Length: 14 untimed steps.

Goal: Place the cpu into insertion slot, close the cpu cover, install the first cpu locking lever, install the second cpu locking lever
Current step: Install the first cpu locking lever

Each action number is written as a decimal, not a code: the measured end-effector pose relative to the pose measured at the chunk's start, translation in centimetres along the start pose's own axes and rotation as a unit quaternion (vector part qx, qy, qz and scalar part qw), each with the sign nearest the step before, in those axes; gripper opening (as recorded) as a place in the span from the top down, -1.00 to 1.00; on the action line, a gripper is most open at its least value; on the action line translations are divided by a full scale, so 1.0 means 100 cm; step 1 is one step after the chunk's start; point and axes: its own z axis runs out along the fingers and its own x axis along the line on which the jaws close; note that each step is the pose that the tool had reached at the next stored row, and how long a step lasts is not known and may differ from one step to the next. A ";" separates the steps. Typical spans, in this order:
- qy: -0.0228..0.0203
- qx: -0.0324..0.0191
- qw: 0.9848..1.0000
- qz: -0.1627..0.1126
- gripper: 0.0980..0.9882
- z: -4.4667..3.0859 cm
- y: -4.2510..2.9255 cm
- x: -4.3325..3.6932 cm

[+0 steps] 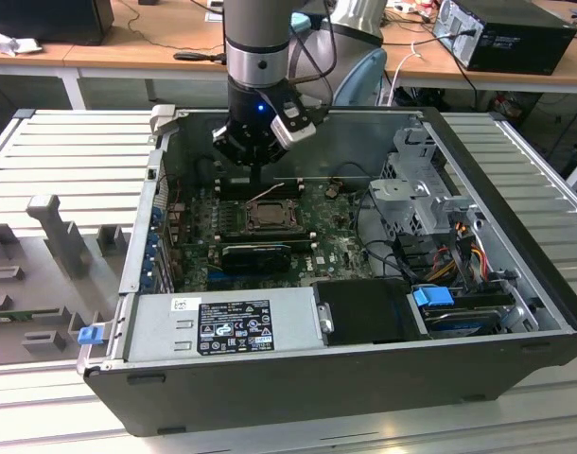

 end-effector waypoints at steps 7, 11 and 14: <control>-0.002 -0.022 1.000 0.002 0.98 0.0082 -0.0008 -0.0118; -0.002 -0.022 1.000 0.002 0.98 0.0165 0.0006 -0.0200; -0.002 -0.022 1.000 0.002 0.98 0.0212 0.0020 -0.0241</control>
